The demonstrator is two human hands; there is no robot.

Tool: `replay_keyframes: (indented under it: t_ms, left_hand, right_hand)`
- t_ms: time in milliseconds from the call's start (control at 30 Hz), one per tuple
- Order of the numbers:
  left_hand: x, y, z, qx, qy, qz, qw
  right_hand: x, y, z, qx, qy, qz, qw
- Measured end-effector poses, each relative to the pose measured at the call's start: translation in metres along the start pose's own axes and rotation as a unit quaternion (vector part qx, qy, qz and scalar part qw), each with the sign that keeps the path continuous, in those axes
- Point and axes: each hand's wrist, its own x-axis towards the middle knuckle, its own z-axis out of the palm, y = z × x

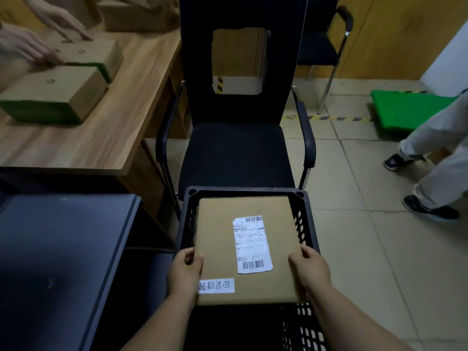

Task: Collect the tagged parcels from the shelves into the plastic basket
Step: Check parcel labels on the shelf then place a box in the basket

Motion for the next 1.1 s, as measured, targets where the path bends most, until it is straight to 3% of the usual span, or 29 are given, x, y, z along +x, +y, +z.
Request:
replay_keyframes:
  t_ms: [1100]
  left_hand:
    - [0.068, -0.072, 0.068, 0.037, 0.03, -0.011, 0.999]
  right_hand:
    - [0.068, 0.063, 0.065, 0.052, 0.032, 0.051, 0.997]
